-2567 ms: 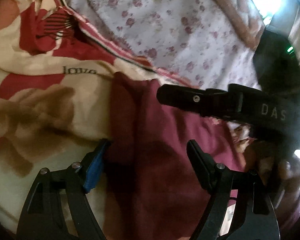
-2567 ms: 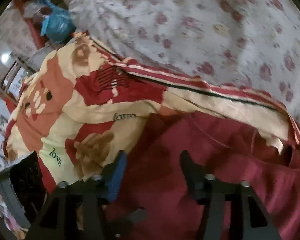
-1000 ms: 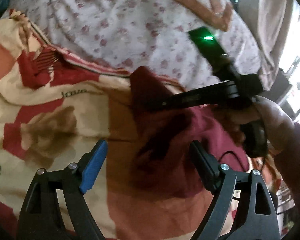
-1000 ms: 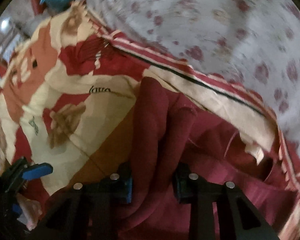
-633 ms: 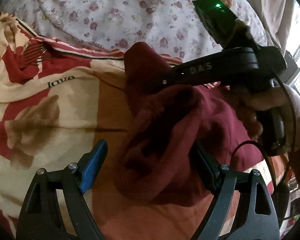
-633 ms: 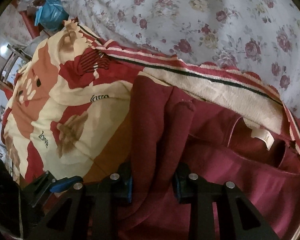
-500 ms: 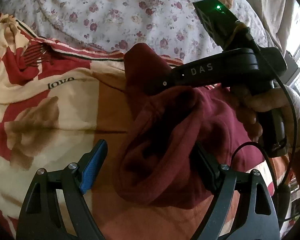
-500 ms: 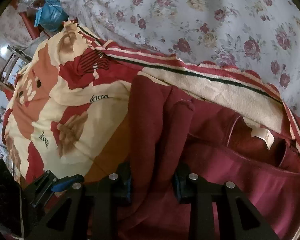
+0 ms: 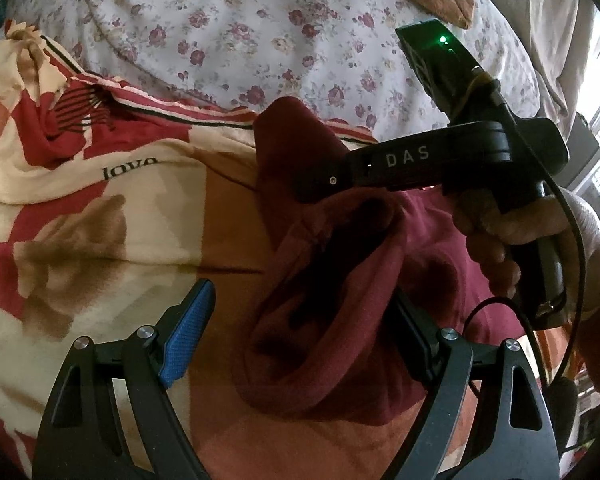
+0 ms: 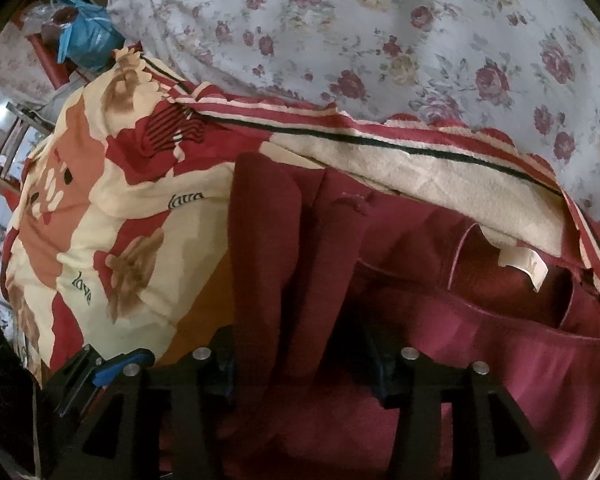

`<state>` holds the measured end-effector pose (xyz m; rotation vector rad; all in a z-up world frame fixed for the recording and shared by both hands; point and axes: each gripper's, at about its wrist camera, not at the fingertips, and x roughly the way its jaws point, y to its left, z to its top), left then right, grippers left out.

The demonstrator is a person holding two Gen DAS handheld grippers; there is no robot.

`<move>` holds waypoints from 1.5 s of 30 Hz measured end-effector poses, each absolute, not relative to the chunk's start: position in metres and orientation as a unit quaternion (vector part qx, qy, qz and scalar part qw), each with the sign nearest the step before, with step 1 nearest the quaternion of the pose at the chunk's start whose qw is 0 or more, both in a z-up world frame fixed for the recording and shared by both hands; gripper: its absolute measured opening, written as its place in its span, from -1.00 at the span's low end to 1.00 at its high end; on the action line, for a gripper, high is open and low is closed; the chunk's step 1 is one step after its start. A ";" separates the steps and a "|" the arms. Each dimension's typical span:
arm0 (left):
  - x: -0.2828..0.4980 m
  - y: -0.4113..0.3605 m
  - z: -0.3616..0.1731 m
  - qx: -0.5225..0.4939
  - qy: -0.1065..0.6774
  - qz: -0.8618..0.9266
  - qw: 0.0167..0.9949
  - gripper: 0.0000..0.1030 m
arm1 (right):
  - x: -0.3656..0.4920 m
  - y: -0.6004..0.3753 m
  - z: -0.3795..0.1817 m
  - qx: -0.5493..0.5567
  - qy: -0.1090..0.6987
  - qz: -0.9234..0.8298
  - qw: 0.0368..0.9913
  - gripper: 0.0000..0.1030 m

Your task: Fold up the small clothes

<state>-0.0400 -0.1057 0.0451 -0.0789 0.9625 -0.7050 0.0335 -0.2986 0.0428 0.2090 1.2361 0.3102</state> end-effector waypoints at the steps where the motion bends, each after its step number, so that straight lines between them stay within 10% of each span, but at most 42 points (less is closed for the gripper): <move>1: -0.040 -0.106 0.045 -0.036 0.453 -0.331 0.827 0.63 | 0.033 -0.299 0.043 0.096 0.575 0.145 0.799 -0.12; 5: -0.035 -0.105 0.039 -0.054 0.465 -0.330 0.820 0.63 | 0.031 -0.297 0.044 0.096 0.566 0.146 0.806 -0.14; 13: -0.043 -0.111 0.039 -0.089 0.469 -0.349 0.806 -0.59 | 0.021 -0.292 0.057 0.103 0.540 0.167 0.818 -0.61; 30: -0.108 -0.224 0.128 0.008 0.411 -0.424 0.807 -0.69 | -0.057 -0.404 0.143 0.121 0.469 0.139 0.864 -0.63; 45: -0.136 -0.360 0.063 0.070 0.477 -0.448 0.753 -0.70 | -0.097 -0.518 0.050 0.169 0.513 0.015 0.841 -0.66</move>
